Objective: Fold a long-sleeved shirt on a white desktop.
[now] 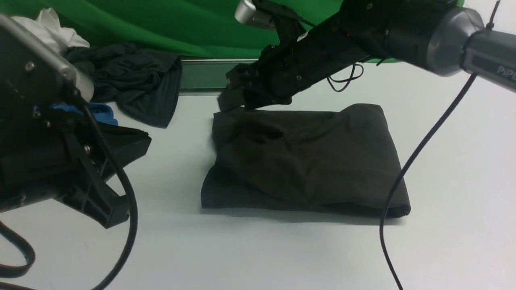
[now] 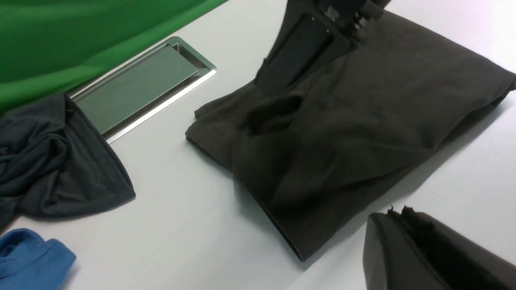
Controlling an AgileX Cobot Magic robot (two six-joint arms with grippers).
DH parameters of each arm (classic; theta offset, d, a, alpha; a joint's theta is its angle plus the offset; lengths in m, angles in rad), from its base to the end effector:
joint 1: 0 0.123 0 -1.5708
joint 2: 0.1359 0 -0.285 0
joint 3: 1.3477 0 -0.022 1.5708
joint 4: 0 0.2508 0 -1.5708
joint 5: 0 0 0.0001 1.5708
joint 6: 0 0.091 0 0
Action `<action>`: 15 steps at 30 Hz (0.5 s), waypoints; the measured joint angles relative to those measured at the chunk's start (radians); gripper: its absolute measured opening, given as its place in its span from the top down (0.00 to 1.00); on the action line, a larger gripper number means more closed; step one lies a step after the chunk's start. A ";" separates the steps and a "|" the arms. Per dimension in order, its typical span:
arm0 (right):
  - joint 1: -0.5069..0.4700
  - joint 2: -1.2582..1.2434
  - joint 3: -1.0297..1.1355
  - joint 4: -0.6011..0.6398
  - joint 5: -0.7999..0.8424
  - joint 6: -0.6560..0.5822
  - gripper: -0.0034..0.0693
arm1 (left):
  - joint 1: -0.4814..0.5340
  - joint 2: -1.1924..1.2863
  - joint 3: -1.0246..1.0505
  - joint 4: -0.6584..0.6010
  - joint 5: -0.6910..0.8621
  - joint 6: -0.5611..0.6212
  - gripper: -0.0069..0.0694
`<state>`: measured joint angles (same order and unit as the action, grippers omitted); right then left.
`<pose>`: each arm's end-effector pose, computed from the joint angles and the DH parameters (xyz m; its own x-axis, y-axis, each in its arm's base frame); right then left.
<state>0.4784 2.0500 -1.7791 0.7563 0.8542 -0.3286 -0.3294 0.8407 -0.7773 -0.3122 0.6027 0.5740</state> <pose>0.3908 0.2557 0.2716 -0.8205 -0.2093 -0.5320 -0.5160 0.6718 0.5314 0.1526 -0.0689 0.3397 -0.3333 0.4355 -0.8362 0.5903 0.7879 0.1750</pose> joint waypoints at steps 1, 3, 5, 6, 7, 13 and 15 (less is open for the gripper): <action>-0.001 -0.001 -0.001 0.000 0.000 0.000 0.18 | 0.000 0.000 0.000 0.000 0.000 0.000 0.89; -0.029 -0.040 -0.009 -0.031 0.067 0.000 0.16 | 0.000 0.001 0.000 -0.008 -0.012 0.000 0.89; -0.057 -0.077 -0.009 -0.109 0.104 0.007 0.25 | 0.000 0.011 0.000 -0.028 -0.033 0.000 0.89; -0.071 -0.104 -0.008 -0.159 0.118 0.020 0.31 | 0.000 0.023 0.000 -0.042 -0.052 0.000 0.89; -0.078 -0.115 -0.006 -0.189 0.124 0.031 0.36 | 0.000 0.030 0.000 -0.049 -0.061 0.000 0.89; -0.216 -0.205 0.212 -0.618 0.055 0.231 0.81 | 0.000 0.282 0.000 -0.238 -0.236 0.100 0.89; -0.247 -0.186 0.280 -0.635 -0.009 0.247 0.86 | 0.000 0.360 -0.004 -0.297 -0.266 0.169 0.89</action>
<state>0.2315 1.8636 -1.4991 0.1210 0.8447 -0.0812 -0.3294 1.2005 -0.7818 -0.6094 0.3368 0.7428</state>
